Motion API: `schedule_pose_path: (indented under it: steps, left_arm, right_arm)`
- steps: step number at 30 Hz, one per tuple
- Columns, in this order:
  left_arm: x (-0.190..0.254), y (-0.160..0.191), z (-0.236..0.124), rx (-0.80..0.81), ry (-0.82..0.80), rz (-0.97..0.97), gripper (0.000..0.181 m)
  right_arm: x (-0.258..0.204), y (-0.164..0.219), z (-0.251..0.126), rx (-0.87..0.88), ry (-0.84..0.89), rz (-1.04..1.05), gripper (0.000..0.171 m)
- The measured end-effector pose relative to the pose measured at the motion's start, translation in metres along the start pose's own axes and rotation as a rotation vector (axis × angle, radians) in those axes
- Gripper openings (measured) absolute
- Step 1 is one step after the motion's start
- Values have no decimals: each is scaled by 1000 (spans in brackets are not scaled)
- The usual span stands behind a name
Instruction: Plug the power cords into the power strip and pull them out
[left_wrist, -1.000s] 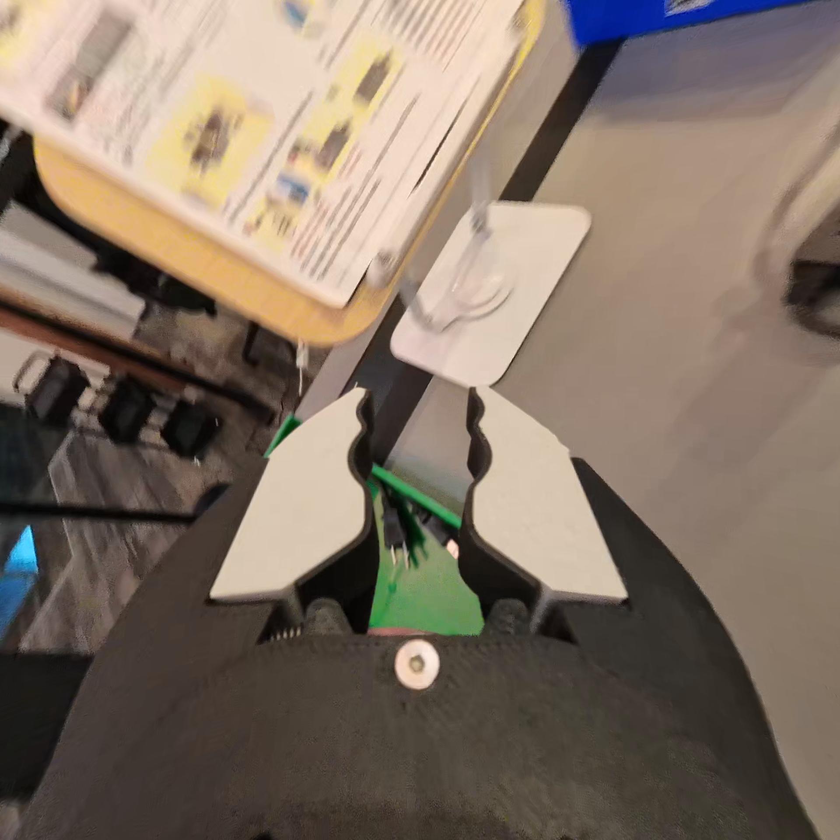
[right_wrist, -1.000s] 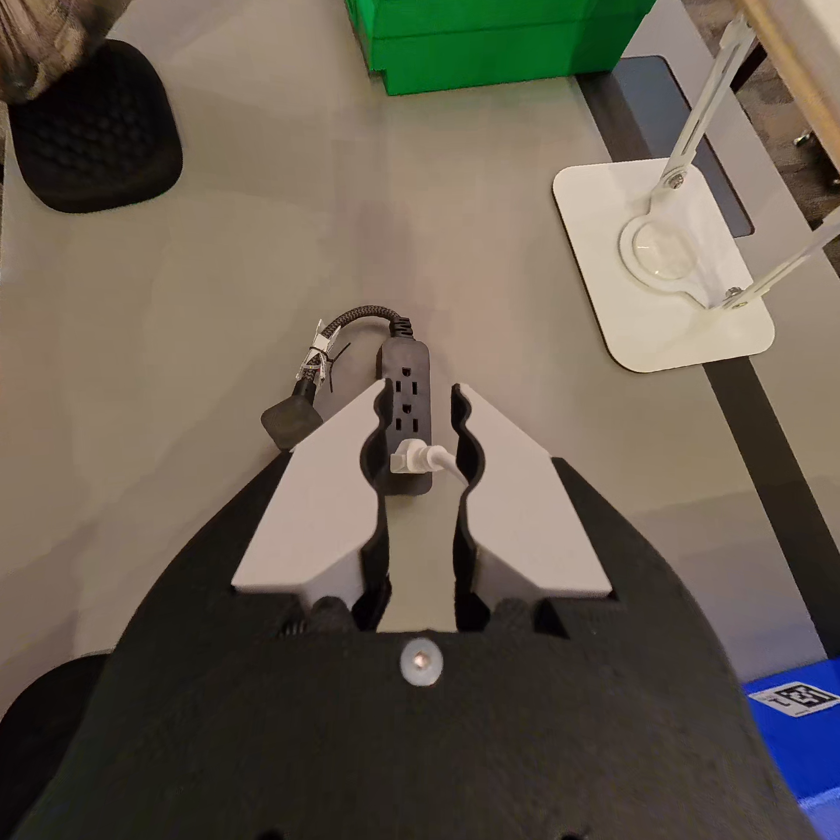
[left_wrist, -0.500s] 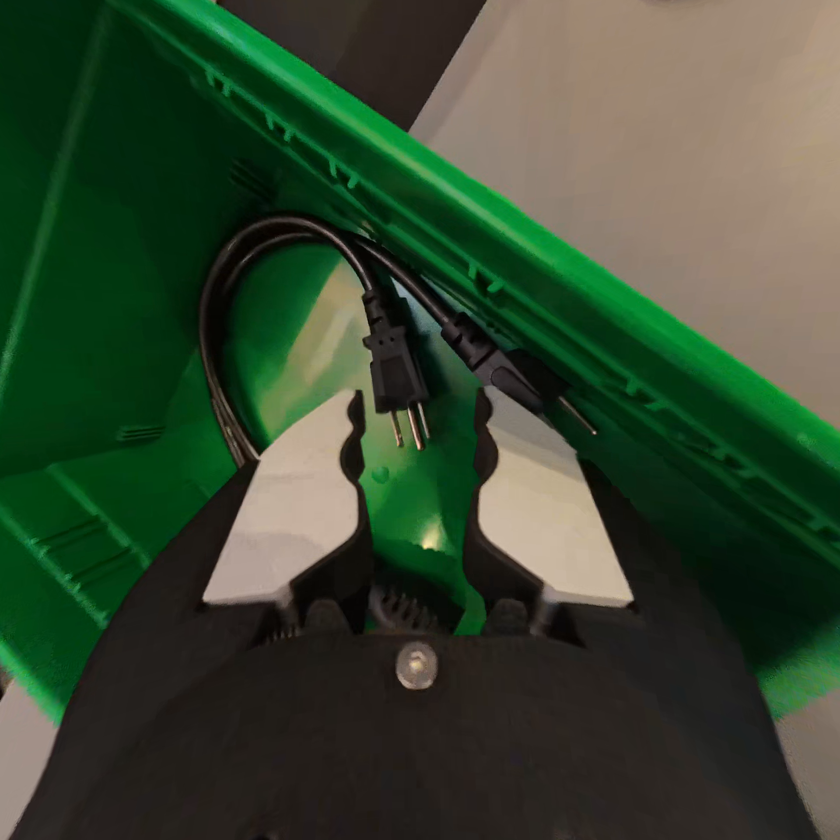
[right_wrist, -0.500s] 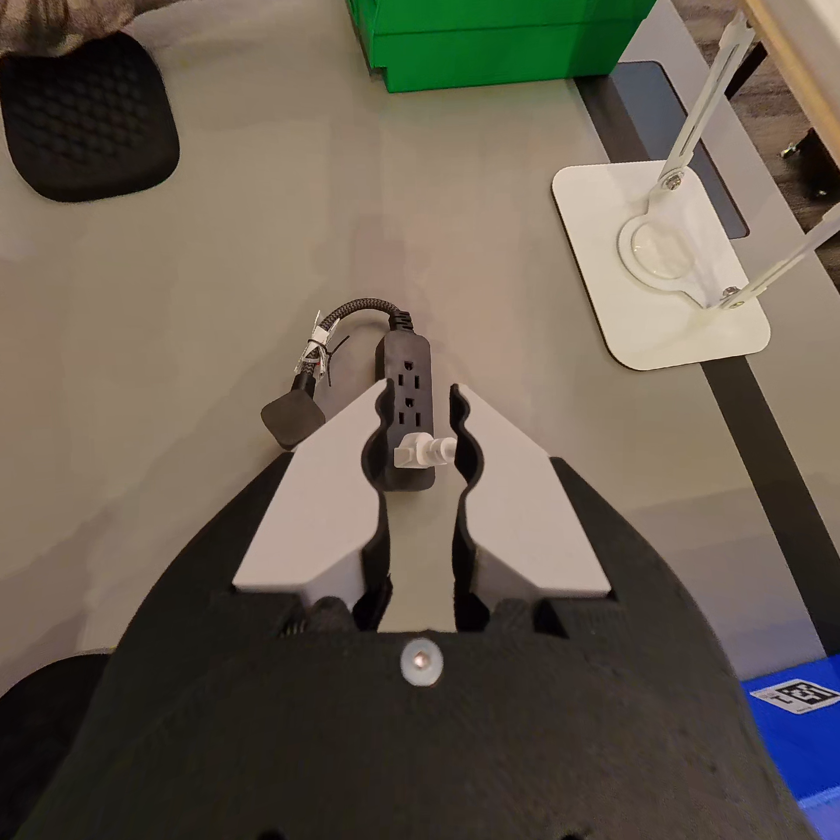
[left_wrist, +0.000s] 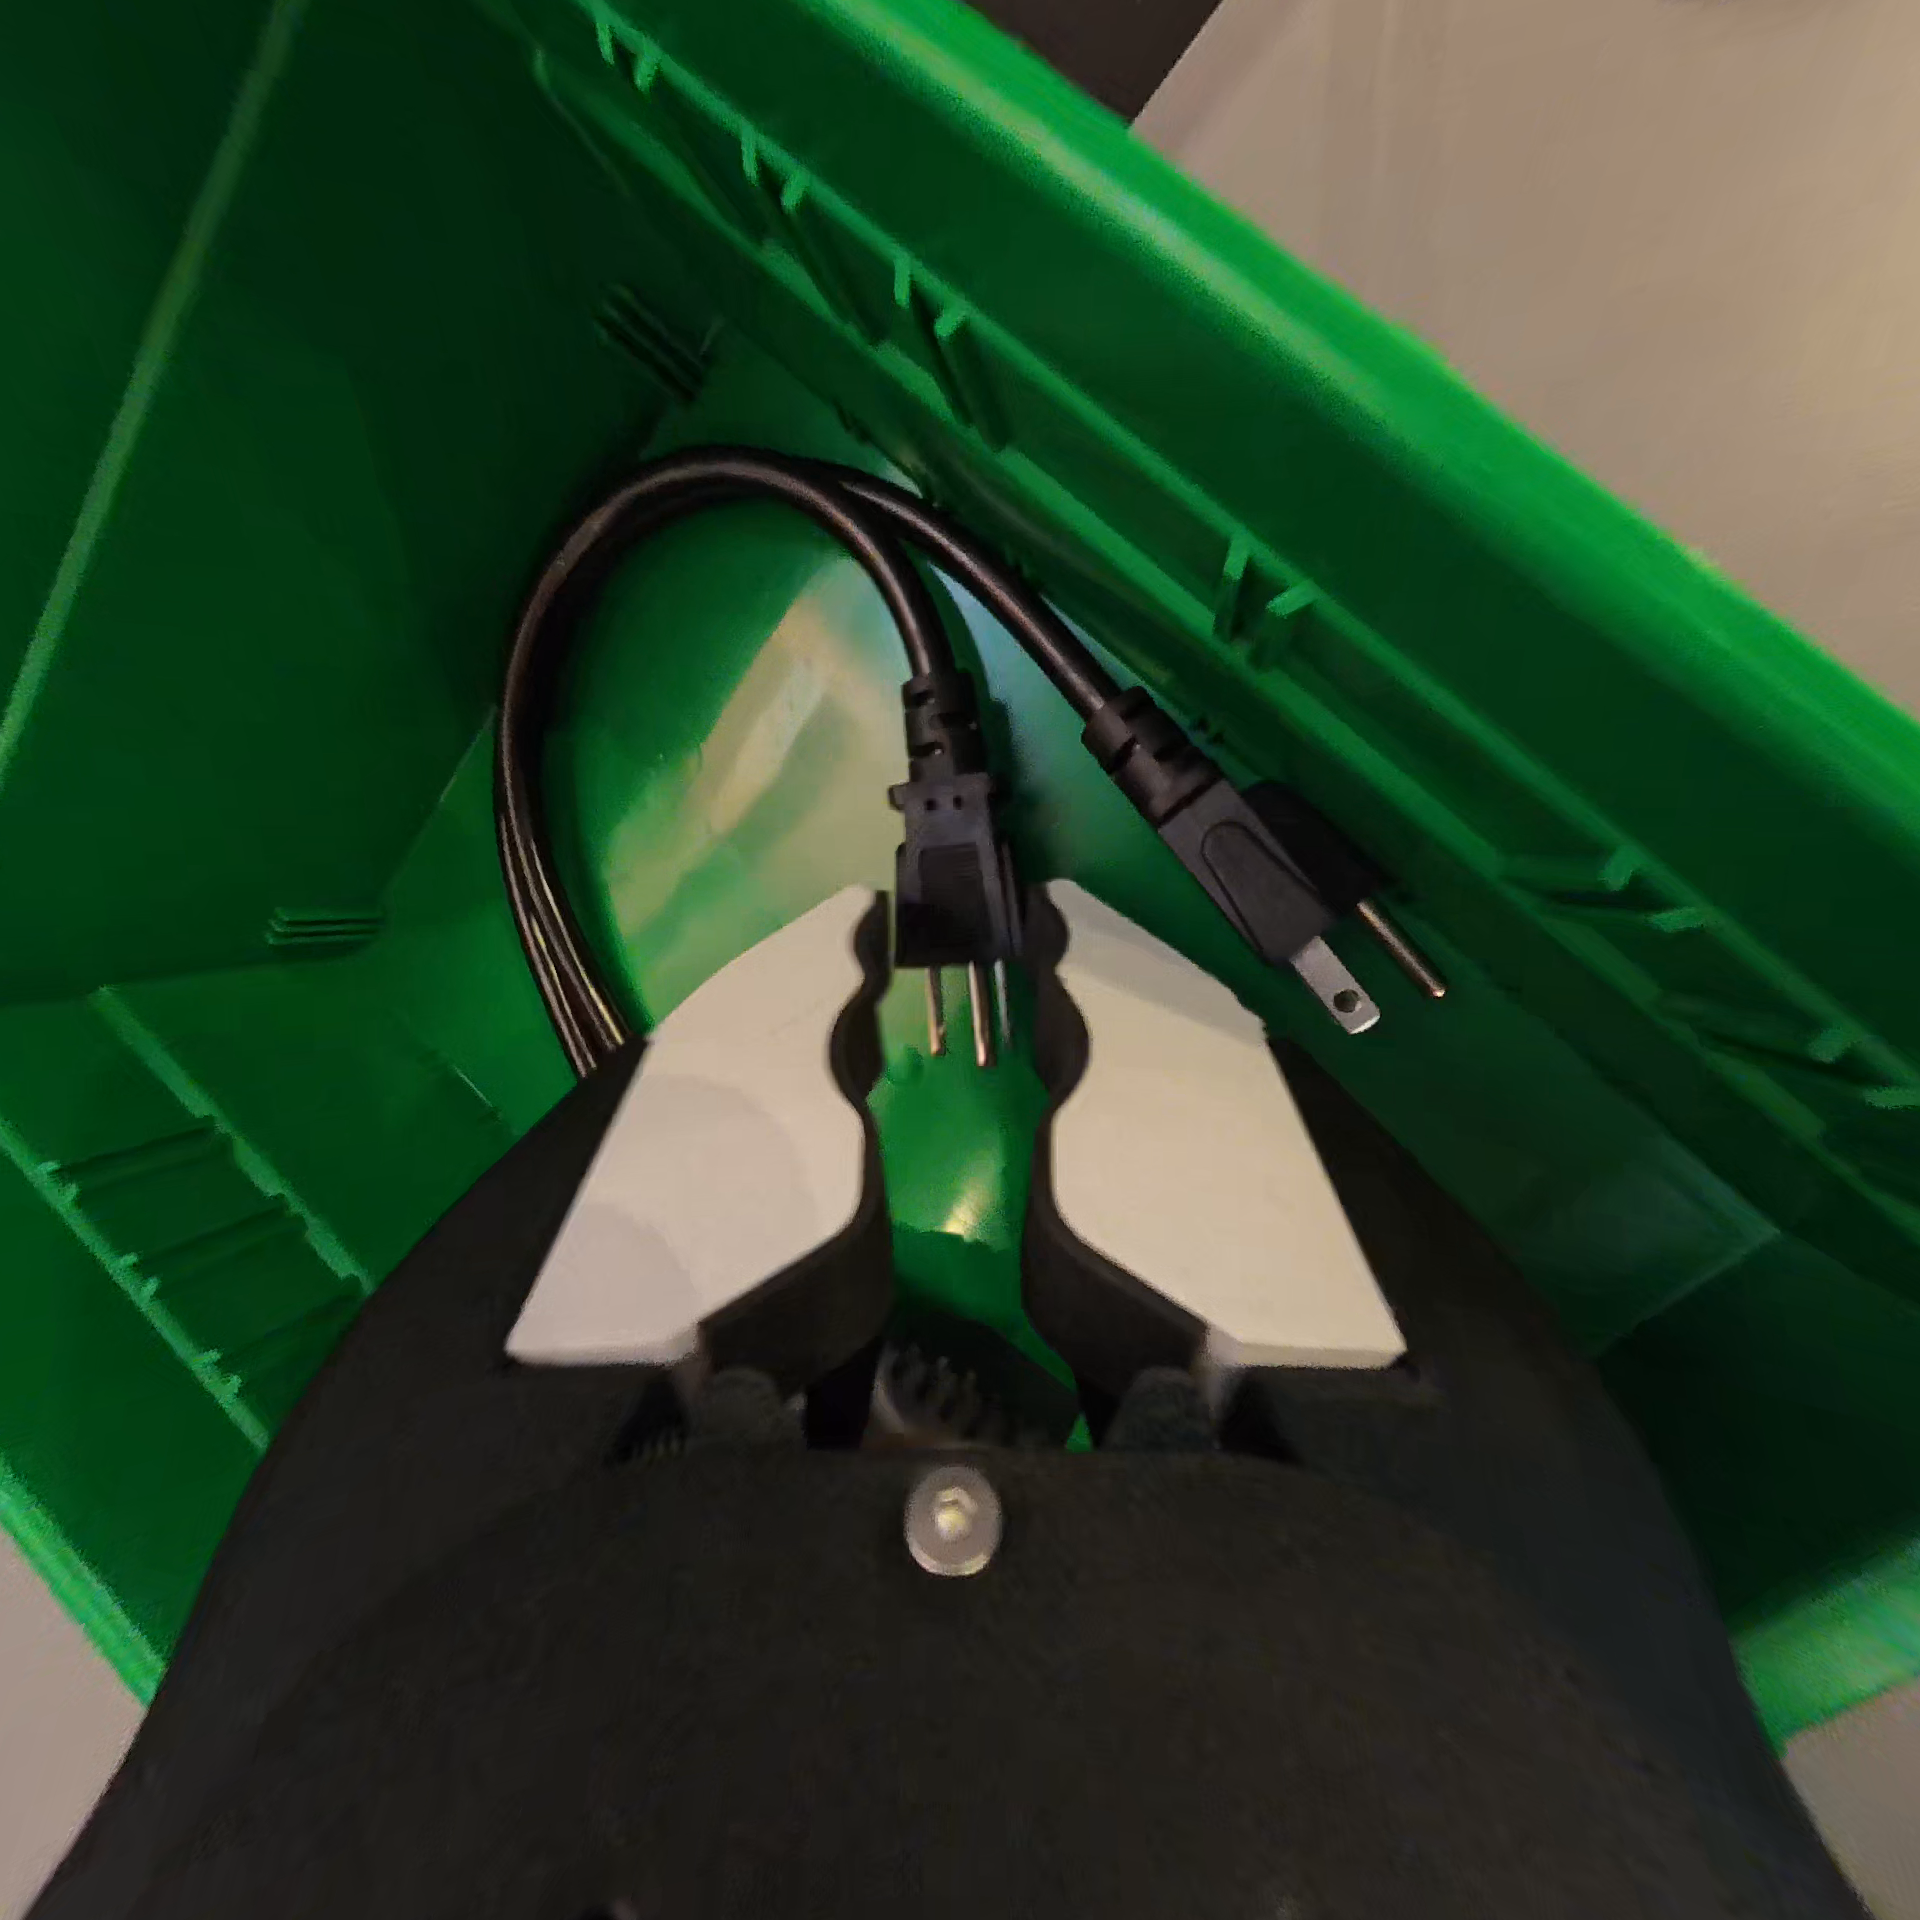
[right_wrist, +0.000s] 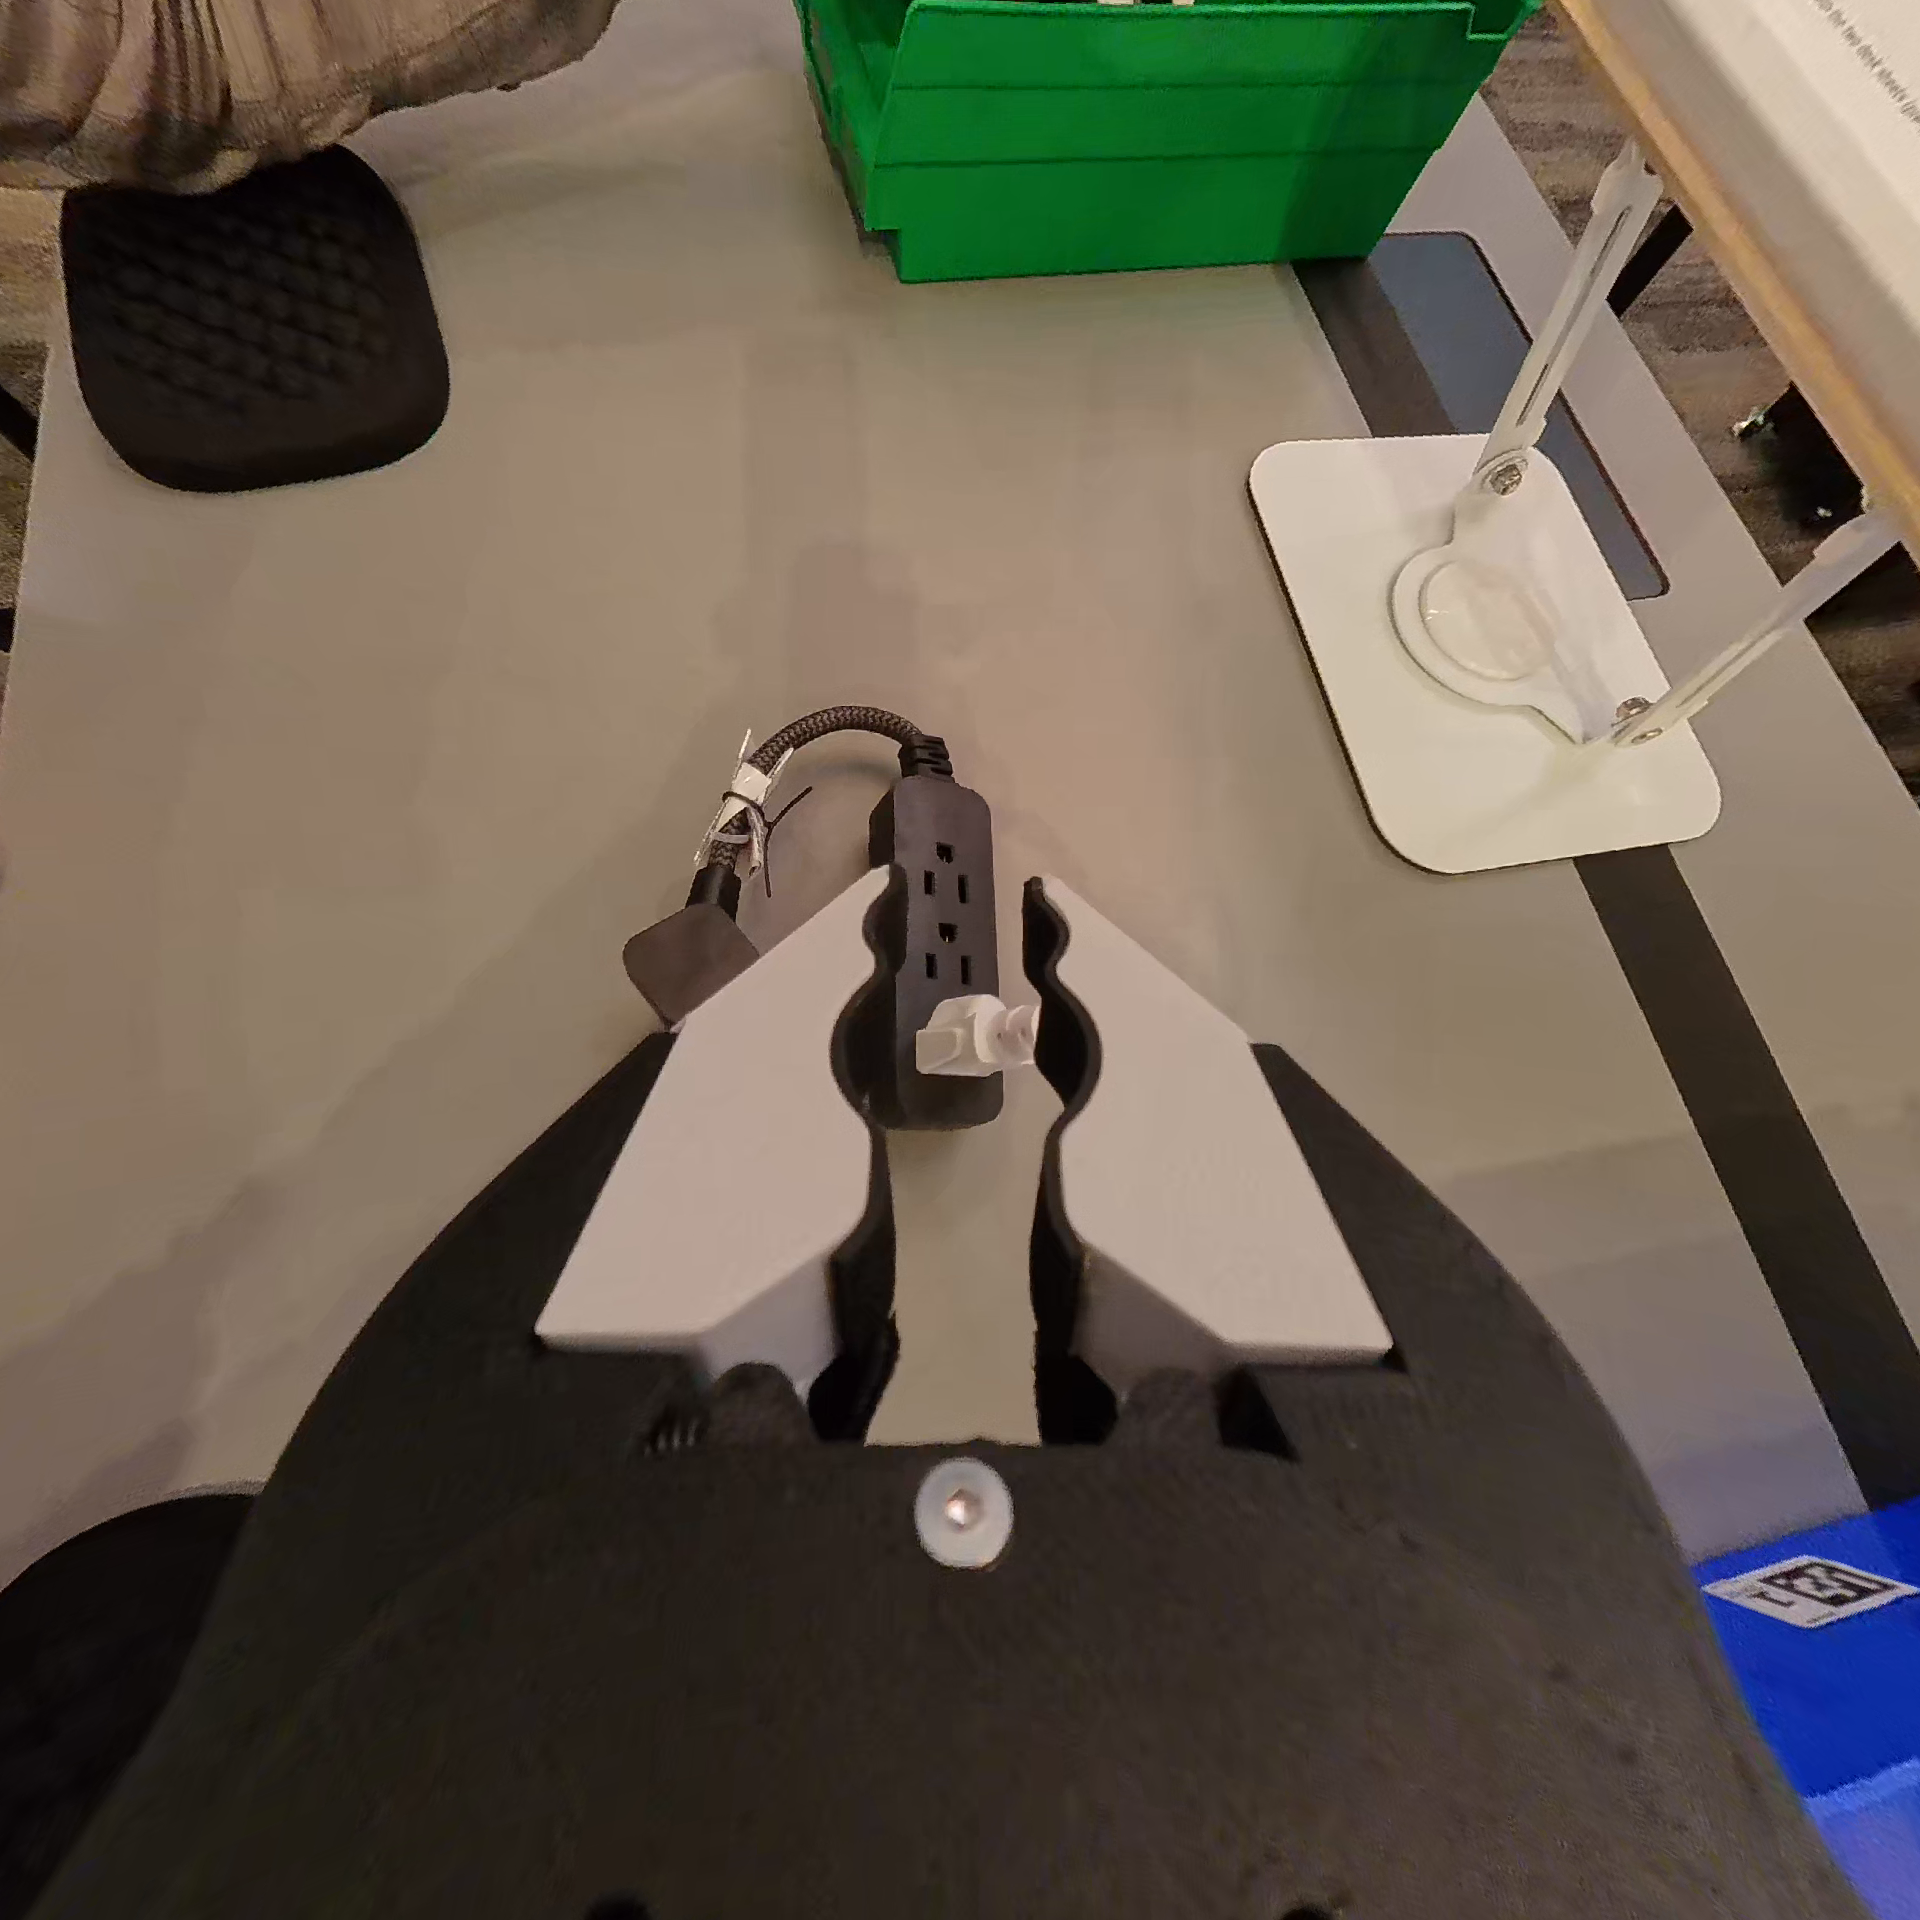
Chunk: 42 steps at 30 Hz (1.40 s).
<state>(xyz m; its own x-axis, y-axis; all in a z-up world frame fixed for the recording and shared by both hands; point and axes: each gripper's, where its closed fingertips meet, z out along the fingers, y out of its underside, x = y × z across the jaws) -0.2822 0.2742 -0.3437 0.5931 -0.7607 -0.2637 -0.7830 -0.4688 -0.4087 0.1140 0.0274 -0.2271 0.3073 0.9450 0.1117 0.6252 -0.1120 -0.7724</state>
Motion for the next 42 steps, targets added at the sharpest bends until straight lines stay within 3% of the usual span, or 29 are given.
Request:
schedule_pose_path:
  steps: [1,2,4,12,29,39,42]
  left_arm:
    - [2,6,4,-36,8,-6,42]
    - [5,14,10,-90,30,-5,39]
    - [8,7,13,-43,59,-21,27]
    - [4,-3,-1,49,49,-51,27]
    - [-21,-74,-193,610,-22,-121,26]
    - [30,-117,-284,762,-96,99,26]
    - [61,-138,-314,877,13,130,26]
  right_arm:
    - [-1,0,-1,1,0,-2,19]
    - [-2,1,-1,2,-2,-3,19]
    - [-3,1,-1,2,-1,-3,19]
    - [-6,2,-8,13,11,-7,18]
    - [-11,-43,-16,119,62,-75,25]
    - [-20,-102,-23,271,136,-187,48]
    - [-28,-125,-23,323,154,-251,52]
